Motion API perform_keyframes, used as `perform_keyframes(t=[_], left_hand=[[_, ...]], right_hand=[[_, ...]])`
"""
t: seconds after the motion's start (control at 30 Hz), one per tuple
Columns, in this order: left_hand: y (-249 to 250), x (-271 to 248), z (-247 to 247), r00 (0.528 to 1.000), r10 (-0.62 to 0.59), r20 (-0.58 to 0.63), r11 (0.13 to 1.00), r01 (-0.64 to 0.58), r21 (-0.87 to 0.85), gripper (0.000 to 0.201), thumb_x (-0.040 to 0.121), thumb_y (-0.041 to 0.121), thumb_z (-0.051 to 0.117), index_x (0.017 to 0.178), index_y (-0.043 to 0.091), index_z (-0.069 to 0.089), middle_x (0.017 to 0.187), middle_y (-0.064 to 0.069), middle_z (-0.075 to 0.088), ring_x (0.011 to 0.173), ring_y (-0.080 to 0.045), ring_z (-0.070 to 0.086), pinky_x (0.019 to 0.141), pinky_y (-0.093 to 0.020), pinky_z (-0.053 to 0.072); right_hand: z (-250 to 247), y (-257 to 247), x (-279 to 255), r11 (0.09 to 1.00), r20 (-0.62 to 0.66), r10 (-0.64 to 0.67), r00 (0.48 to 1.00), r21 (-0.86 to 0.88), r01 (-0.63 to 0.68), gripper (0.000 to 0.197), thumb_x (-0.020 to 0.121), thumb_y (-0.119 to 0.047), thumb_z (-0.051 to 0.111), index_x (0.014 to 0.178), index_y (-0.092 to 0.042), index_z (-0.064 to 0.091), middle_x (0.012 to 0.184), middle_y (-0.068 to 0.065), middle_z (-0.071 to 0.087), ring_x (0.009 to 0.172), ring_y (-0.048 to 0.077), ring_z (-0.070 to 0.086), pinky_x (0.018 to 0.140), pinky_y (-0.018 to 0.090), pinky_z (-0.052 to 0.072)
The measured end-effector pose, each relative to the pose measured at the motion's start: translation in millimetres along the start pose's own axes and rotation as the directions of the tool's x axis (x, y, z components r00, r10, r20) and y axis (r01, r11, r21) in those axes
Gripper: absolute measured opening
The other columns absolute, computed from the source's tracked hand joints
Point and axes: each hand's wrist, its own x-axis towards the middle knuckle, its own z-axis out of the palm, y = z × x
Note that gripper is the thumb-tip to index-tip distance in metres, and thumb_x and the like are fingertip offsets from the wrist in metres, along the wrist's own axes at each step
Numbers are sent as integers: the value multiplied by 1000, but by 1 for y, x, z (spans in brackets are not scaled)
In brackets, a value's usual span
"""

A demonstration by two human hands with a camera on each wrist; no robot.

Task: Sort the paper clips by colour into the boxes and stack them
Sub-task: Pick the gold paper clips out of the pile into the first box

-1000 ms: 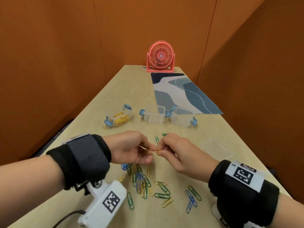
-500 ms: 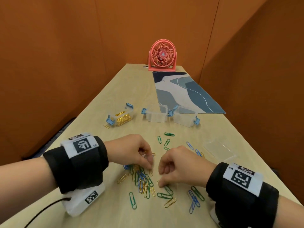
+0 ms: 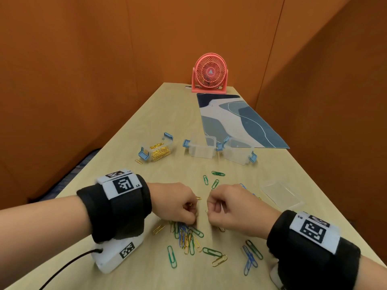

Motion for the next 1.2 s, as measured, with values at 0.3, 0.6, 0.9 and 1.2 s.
perform_keyframes(t=[0.3,0.6,0.9,1.2], left_hand=[[0,-2,-7,971,-109,-213,986,79,-145,27,75,40,74,92,19,70,64,15,45,59,-3,43,48,-9,31],[10,5,5,977,-143,-157,980,119,-157,27,82,28,68,97,6,71,90,-5,69,75,-13,57,67,-23,49],[3,-6,-9,943,-313,112,374,231,-898,13,91,15,37,81,8,44,69,-7,51,52,-15,44,39,-18,36],[-2,1,-4,958,-251,139,-129,109,-986,29,93,13,35,64,11,37,47,-5,42,34,-11,44,29,-12,34]], right_hand=[[-1,2,1,985,-291,9,957,165,41,8,75,-13,62,74,-18,57,61,-11,52,55,8,46,56,14,38],[0,6,3,968,-223,113,968,244,-57,15,82,-6,61,88,-19,65,75,-6,62,60,5,52,62,11,45],[0,-4,3,932,-391,-124,912,270,242,10,79,-4,68,81,-14,69,74,-3,66,70,8,59,67,11,48],[6,-10,15,919,-409,-298,863,122,375,14,85,-21,64,98,-17,69,94,-6,67,91,2,58,83,15,44]])
